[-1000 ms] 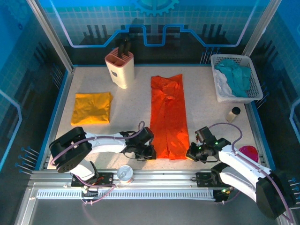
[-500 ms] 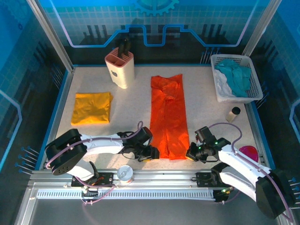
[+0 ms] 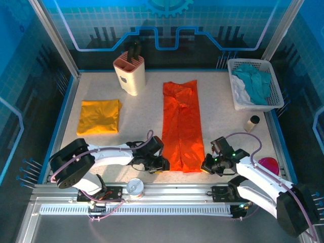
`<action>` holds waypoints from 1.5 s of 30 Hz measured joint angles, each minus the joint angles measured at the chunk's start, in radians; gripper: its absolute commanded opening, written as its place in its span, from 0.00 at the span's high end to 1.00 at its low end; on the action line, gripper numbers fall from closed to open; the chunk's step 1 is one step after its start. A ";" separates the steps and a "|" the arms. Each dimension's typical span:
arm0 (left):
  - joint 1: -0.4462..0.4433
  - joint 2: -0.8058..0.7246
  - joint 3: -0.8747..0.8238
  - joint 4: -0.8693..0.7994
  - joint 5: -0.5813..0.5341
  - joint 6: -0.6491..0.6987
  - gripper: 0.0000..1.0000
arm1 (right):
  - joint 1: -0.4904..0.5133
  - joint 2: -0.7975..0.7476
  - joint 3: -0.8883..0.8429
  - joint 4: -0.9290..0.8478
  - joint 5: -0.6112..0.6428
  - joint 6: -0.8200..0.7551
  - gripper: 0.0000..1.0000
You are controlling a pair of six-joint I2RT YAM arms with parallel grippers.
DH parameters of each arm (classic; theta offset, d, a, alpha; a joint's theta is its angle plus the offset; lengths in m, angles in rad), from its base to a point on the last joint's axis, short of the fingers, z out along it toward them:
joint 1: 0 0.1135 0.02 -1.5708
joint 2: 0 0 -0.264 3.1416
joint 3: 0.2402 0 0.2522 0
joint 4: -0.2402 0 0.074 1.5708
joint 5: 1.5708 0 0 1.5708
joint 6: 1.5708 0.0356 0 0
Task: Fold and stack the t-shirts
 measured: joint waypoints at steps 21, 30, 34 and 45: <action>0.064 0.032 0.113 -0.069 -0.054 0.072 1.00 | -0.014 -0.019 0.075 -0.066 0.042 0.003 1.00; 0.128 0.013 0.202 -0.139 -0.049 0.126 1.00 | -0.082 0.030 0.213 -0.080 0.041 -0.005 1.00; 0.162 0.016 0.289 -0.180 -0.048 0.168 1.00 | -0.127 0.086 0.290 -0.079 0.031 -0.024 1.00; 0.304 0.120 0.560 -0.299 -0.026 0.298 1.00 | -0.218 0.336 0.534 -0.032 -0.040 -0.095 1.00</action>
